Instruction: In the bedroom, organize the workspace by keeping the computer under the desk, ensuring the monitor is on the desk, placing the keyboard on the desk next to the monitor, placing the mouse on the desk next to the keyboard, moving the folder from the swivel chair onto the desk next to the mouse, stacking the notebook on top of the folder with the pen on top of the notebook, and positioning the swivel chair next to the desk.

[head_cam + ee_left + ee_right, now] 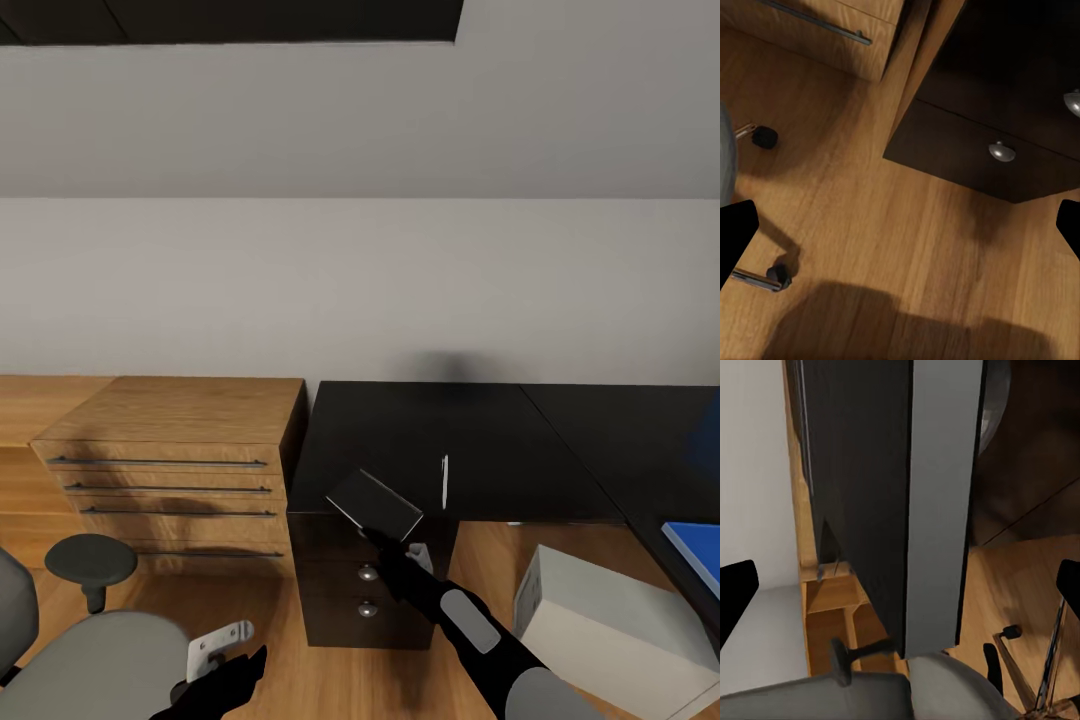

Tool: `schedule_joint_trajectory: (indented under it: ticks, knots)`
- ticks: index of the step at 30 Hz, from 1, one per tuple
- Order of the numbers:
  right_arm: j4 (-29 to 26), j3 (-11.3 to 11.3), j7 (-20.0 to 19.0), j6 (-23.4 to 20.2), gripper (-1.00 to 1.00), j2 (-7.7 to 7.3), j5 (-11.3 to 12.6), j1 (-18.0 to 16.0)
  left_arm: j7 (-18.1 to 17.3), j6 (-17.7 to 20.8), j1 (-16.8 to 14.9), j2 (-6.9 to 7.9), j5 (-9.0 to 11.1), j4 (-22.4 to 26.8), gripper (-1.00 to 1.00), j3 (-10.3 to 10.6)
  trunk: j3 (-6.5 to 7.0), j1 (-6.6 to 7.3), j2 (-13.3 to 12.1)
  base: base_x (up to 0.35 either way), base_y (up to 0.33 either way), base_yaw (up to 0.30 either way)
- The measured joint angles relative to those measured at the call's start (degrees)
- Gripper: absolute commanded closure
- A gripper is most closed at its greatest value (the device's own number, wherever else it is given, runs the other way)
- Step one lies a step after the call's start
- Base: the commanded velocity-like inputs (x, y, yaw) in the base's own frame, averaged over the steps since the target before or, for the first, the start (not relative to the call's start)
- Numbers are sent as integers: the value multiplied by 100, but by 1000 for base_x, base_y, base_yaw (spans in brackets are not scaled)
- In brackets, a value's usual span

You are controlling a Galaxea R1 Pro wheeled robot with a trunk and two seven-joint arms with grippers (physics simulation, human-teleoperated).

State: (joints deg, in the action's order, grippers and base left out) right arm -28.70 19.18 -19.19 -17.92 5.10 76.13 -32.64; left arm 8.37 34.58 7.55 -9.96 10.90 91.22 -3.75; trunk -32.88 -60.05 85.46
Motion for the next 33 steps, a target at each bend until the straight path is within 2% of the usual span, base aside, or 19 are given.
schedule_joint_trajectory:
  ticks: [8,14,33]
  knots:
    - [-17,-2,-29,418,-100,1,-25,0,1,0,0,0,0,-57,-100,1,0,0,0,0,0,0]
    - [-18,-1,-36,742,-100,1,-153,0,9,0,0,0,0,-93,-100,1,0,0,0,0,0,0]
    - [-19,-1,-36,794,-100,1,-220,0,18,0,1,0,-2,-154,-100,1,0,0,0,0,0,0]
